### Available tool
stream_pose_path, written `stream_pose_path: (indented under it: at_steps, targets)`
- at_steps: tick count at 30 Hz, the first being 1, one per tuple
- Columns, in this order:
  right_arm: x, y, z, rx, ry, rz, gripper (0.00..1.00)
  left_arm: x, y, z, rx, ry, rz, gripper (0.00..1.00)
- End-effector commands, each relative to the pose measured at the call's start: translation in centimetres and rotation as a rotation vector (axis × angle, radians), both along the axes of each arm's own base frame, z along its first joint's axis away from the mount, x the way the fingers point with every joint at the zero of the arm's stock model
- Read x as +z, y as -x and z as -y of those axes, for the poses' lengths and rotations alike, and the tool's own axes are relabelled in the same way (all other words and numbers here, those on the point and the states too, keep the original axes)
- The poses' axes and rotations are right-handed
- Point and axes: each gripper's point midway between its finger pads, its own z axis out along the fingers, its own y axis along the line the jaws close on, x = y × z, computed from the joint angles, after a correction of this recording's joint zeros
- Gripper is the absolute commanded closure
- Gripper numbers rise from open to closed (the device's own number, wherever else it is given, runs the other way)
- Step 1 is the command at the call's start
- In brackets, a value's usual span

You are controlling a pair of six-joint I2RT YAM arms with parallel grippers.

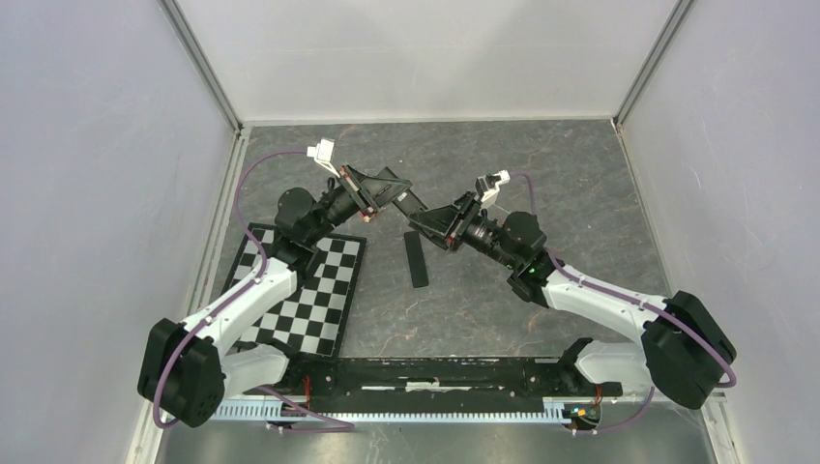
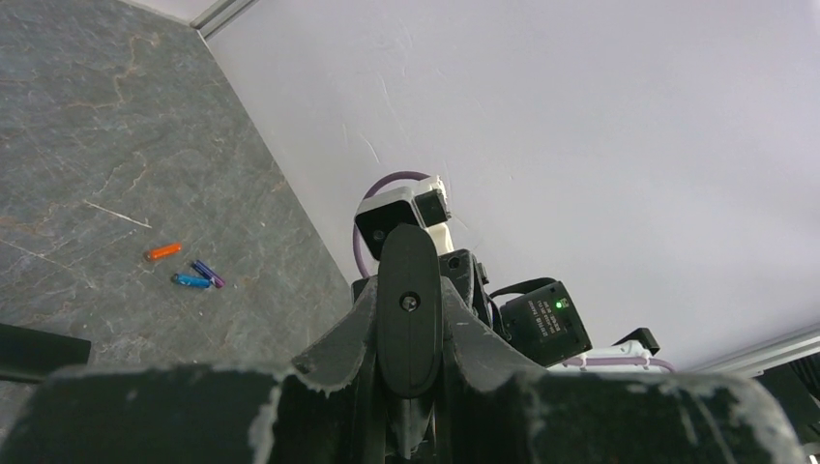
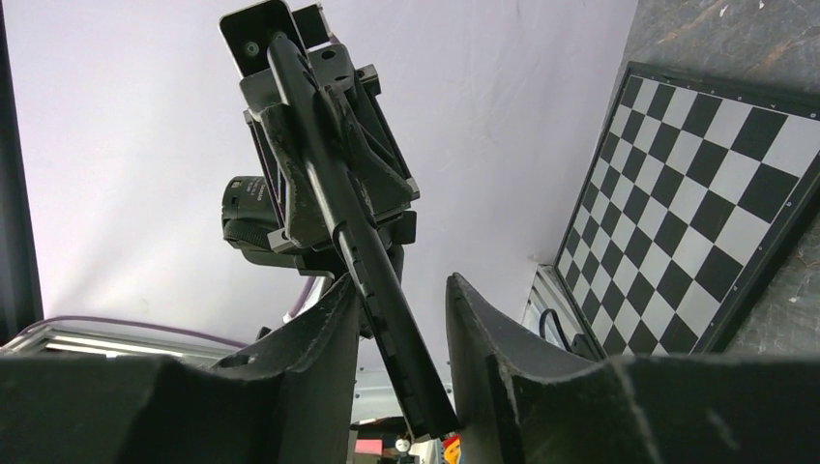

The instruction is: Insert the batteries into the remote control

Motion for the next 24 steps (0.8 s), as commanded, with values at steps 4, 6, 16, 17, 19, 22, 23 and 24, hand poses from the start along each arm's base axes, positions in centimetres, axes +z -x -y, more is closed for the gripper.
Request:
stream_pose_path:
  at_steps: [4, 6, 16, 17, 19, 22, 23, 24]
  targets:
    - [-0.1, 0.3, 0.6, -0.008, -0.01, 0.012, 0.66, 5.1, 1.0, -0.5, -0.015, 0.101, 0.085, 0.98]
    - [-0.1, 0.3, 0.6, -0.008, -0.006, 0.021, 0.65, 5.1, 1.0, -0.5, -0.012, 0.098, 0.085, 0.98]
    - [0.7, 0.0, 2.4, -0.042, 0.008, 0.168, 0.07, 2.6, 0.3, -0.7, 0.027, 0.012, 0.067, 0.98]
    - [1.0, 0.0, 2.9, -0.05, 0.007, 0.193, 0.07, 2.2, 0.2, -0.8, 0.036, -0.004, 0.063, 0.98]
    - [0.9, -0.5, 4.0, -0.073, 0.028, 0.235, 0.06, 0.8, -0.2, -1.1, 0.058, -0.049, 0.049, 0.98]
    - [-0.2, -1.6, 5.9, -0.116, 0.135, 0.296, 0.09, -1.5, -0.7, -1.8, 0.093, -0.115, 0.024, 0.98]
    - [-1.2, -2.5, 6.8, -0.142, 0.217, 0.307, 0.11, -2.4, -0.9, -2.1, 0.109, -0.137, 0.006, 0.98]
    - [-2.2, -3.4, 7.5, -0.17, 0.317, 0.329, 0.13, -3.2, -0.9, -2.5, 0.12, -0.149, -0.013, 0.98]
